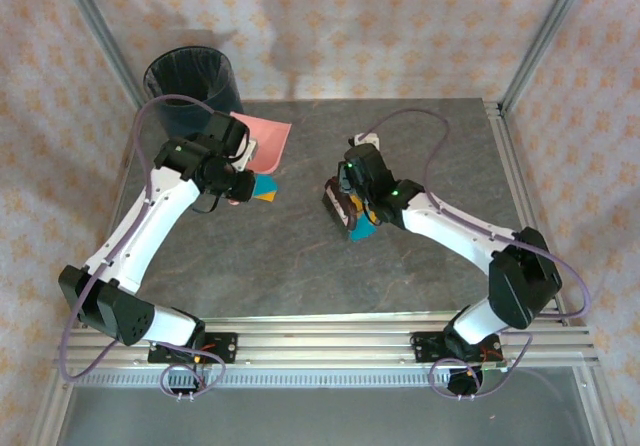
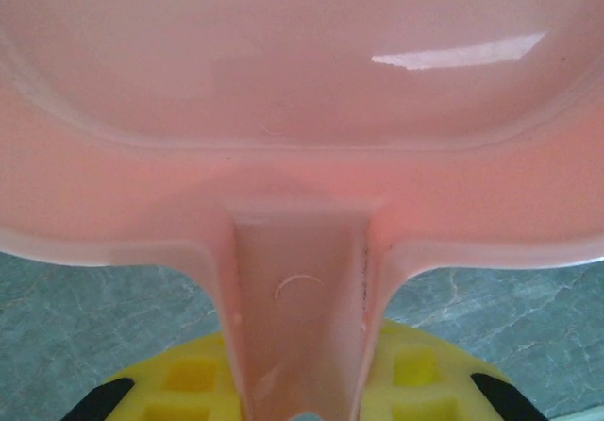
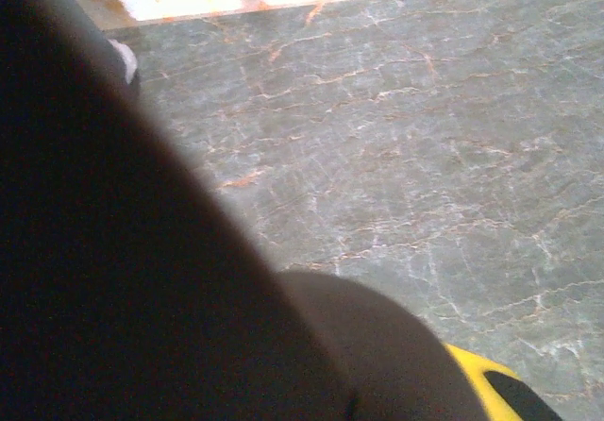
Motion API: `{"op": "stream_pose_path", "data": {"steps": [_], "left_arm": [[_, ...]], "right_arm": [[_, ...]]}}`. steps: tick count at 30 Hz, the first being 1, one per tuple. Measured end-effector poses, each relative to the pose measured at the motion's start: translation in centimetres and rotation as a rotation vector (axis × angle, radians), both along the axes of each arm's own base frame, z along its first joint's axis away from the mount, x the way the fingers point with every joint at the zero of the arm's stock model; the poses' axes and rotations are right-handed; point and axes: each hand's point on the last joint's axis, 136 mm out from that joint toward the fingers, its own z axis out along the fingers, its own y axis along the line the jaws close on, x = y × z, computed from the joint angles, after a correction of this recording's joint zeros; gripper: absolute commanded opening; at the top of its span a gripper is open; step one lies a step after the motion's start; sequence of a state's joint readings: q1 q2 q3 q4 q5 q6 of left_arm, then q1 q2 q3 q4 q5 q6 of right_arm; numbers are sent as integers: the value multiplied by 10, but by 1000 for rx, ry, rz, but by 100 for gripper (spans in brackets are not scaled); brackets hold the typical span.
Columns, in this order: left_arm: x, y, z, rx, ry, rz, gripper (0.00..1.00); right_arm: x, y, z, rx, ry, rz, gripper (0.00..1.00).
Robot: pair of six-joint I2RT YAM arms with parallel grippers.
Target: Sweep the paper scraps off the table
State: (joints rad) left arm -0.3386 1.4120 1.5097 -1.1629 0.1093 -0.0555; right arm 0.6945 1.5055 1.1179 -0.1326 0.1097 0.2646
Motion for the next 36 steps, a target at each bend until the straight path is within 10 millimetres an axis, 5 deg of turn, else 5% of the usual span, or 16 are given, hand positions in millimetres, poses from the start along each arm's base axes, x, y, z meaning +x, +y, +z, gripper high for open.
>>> {"op": "stream_pose_path", "data": {"steps": [7, 14, 27, 36], "left_arm": [[3, 14, 6, 57, -45, 57, 0], [-2, 27, 18, 87, -113, 91, 0], [-5, 34, 21, 101, -141, 113, 0], [-6, 34, 21, 97, -142, 119, 0]], "right_arm": [[-3, 29, 15, 160, 8, 90, 0], [25, 80, 23, 356, 28, 146, 0], [75, 152, -16, 561, 144, 172, 0], [92, 173, -46, 586, 195, 131, 0]]}}
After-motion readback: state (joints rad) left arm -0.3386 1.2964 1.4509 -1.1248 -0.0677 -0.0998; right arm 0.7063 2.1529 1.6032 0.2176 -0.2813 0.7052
